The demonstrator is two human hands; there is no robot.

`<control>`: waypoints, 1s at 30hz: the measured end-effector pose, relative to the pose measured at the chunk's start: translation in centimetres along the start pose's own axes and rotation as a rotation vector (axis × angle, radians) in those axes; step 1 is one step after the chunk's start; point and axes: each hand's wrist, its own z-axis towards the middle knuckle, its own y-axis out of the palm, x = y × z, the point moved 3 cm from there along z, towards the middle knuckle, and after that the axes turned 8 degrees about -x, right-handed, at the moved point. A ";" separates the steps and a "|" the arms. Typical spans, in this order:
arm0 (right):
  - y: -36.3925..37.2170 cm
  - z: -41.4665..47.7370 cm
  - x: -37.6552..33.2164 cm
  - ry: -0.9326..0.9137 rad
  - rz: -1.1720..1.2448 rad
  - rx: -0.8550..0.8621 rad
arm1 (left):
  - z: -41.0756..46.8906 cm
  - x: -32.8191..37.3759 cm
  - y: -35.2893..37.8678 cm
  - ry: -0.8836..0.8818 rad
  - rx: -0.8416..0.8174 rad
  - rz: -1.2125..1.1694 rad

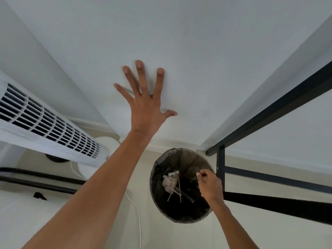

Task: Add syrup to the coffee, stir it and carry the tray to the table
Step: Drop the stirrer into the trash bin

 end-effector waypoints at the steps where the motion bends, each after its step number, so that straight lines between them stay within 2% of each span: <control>1: 0.0 0.1 0.3 0.012 0.012 -0.021 | 0.0 0.0 0.0 -0.007 -0.013 0.015; 8: -2.5 -1.7 -0.1 -0.056 0.037 -0.033 | -1.4 0.6 -2.3 -0.017 -0.125 0.137; 11: -4.2 -3.1 -1.4 -0.102 -0.044 -0.001 | -2.3 1.3 -4.0 -0.010 -0.200 0.195; 15: -6.2 -5.2 -4.0 -0.156 -0.124 0.000 | -4.2 1.9 -6.5 -0.005 -0.357 0.197; 22: -9.3 -11.3 -9.0 -0.254 -0.292 -0.074 | -10.8 2.0 -12.0 -0.082 -0.797 0.195; 30: -12.8 -20.6 -14.4 -0.304 -0.532 -0.151 | -14.6 6.1 -22.2 -0.181 -0.958 0.136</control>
